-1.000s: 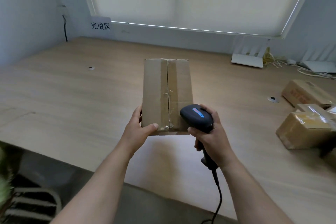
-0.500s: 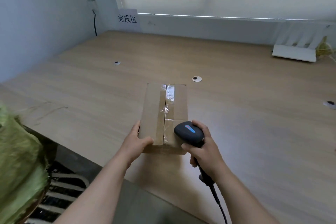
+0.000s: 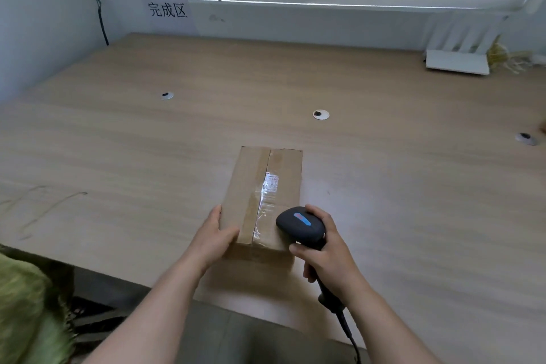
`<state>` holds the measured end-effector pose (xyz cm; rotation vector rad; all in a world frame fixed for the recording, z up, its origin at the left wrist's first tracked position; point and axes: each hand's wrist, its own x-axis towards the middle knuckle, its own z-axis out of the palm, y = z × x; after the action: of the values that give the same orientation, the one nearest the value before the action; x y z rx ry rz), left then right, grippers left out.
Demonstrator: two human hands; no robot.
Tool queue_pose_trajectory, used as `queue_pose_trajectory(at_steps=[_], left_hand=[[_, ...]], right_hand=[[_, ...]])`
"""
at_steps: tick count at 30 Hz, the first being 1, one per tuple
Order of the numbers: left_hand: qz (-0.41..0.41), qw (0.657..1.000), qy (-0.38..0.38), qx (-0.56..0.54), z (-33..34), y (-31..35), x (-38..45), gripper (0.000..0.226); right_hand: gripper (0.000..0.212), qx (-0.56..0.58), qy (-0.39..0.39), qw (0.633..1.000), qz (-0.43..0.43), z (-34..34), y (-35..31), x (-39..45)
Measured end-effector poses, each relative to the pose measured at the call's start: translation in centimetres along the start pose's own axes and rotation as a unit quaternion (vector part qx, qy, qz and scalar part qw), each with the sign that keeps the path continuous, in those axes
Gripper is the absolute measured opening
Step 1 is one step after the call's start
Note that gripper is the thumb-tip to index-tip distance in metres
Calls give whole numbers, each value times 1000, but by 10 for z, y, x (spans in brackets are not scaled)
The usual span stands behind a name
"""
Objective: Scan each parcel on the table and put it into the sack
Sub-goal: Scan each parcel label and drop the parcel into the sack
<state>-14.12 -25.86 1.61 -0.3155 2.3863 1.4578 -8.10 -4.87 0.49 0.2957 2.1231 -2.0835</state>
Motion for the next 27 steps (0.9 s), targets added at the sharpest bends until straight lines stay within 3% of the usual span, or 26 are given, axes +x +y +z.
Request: queue_pose_trajectory(at_steps=[5,10,14,17,21,23,27], left_hand=[[52,986,-18,158,-9,3,13,65],[57,991,-35,119,-15,4,19,90],[64,986,-69,140,-23,6,21,125],[59,978,-99,176,-33,12,19,126],[57,986,-129,89,-53,18,18,125],[62,988,-131,62,-62,22,15,114],[80,990,-111,22,-83,27,20,47]], right_hand=[[69,34,48,998,-10,22,-9,0],[71,28,36,999,-30,27,-23,-12],[67,31,8,998,-61,37,-42,-13],[66,38,-15,997,-72,52,-57,-3],[68,40,-50,995,-81,73,-76,12],[69,39,-50,993,-97,78,-80,17],[67,46,-24,993,-106,76,-80,25]])
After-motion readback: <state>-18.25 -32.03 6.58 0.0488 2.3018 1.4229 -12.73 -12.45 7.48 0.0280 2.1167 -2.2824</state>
